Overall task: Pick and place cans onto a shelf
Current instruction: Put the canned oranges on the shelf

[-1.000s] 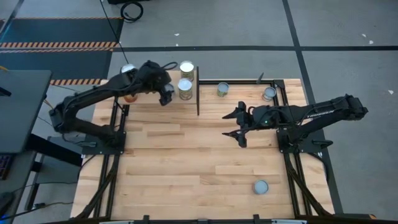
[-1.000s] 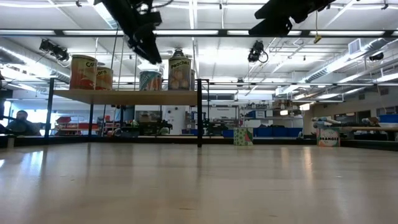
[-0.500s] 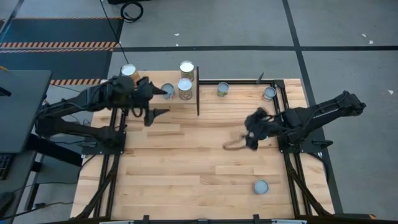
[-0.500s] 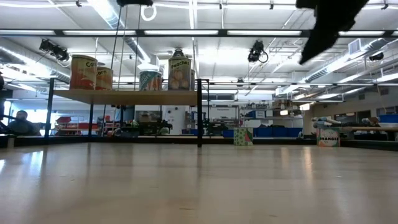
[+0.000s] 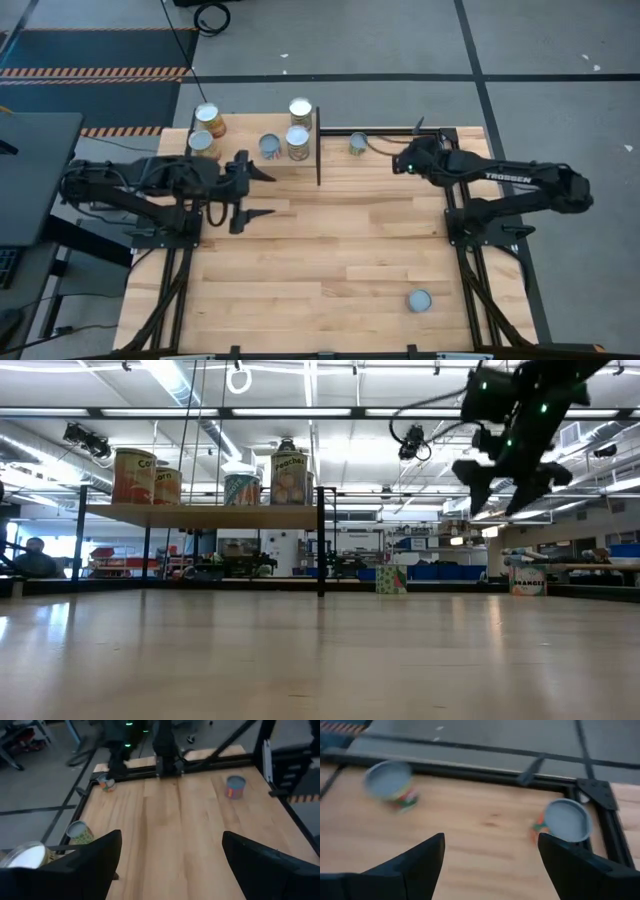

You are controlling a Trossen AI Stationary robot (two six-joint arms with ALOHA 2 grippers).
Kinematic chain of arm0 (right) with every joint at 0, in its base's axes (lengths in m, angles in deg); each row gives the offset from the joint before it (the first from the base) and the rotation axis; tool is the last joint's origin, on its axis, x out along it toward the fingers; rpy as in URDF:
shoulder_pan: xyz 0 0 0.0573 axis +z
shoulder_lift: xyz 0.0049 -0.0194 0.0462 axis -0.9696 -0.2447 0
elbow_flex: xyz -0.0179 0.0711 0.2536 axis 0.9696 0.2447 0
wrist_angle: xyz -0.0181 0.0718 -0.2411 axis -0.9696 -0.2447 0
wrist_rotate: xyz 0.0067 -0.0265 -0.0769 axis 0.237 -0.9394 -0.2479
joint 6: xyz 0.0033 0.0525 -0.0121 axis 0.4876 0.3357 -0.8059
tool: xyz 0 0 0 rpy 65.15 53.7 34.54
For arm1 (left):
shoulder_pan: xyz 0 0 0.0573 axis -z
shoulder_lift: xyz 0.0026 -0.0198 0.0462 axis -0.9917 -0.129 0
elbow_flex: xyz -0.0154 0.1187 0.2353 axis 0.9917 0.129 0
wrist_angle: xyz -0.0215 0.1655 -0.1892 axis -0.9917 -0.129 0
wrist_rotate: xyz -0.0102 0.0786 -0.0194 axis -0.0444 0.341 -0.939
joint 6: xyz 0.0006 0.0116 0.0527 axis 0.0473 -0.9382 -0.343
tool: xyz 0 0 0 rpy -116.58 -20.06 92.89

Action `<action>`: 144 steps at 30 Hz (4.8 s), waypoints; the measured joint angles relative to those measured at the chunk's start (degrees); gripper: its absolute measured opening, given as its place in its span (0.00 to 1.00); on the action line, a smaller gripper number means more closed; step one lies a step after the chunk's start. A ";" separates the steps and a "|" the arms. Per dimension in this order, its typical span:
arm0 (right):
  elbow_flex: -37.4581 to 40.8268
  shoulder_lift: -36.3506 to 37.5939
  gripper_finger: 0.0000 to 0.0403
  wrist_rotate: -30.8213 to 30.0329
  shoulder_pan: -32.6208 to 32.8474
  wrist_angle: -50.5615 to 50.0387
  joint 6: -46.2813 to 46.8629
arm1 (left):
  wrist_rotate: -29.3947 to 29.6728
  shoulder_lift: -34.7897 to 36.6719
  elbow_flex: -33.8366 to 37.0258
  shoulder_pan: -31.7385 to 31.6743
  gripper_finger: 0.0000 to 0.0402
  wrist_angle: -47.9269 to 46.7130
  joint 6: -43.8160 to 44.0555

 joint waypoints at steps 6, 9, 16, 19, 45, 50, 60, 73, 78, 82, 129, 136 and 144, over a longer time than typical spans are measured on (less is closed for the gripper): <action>6.29 -0.35 0.81 -2.56 -7.92 7.18 8.19 | 2.65 0.02 0.00 1.55 0.88 -3.00 0.73; 7.93 -2.46 0.81 -4.46 -10.67 9.97 11.48 | 2.97 -0.06 0.00 1.55 0.88 -3.52 -0.45; 6.65 -11.52 0.81 -4.65 -18.43 10.96 15.26 | 2.97 -0.06 0.00 1.55 0.88 -2.47 -1.07; 6.63 -14.59 0.81 -4.79 -20.80 12.95 17.78 | 2.97 -0.06 0.00 1.55 0.88 -2.51 -1.06; 6.45 -24.39 0.81 -6.27 -24.03 21.73 17.16 | 2.95 -0.06 0.00 1.55 0.88 -3.58 -1.22; 6.43 -24.39 0.82 -5.93 -22.82 20.55 9.81 | 2.93 -0.06 0.00 1.55 0.88 -3.78 -1.15; 6.73 -24.97 0.92 -2.13 -24.45 14.42 8.58 | 2.93 -0.06 0.00 1.54 0.88 -4.37 -1.41; 6.69 -25.00 0.90 -3.32 -24.27 16.02 0.86 | 2.93 -0.06 0.00 1.55 0.88 -5.19 -1.08; 6.69 -25.03 0.83 -4.15 -24.29 16.53 2.46 | 2.93 -0.06 0.00 1.55 0.88 -5.66 -1.00; 6.69 -25.03 0.79 -4.87 -24.29 19.87 6.80 | 2.94 -0.06 0.00 1.55 0.88 -5.66 -0.01; 6.61 -25.37 0.01 -5.29 -17.18 12.95 10.35 | 2.91 -0.06 0.02 1.55 0.88 -8.86 0.97; 6.61 -13.63 0.01 14.38 -7.78 9.50 8.10 | 2.92 -0.06 0.02 1.55 0.88 -10.37 1.09; 6.61 -5.90 0.00 28.45 6.00 10.97 23.10 | 2.91 1.15 0.02 2.81 0.88 -11.59 3.95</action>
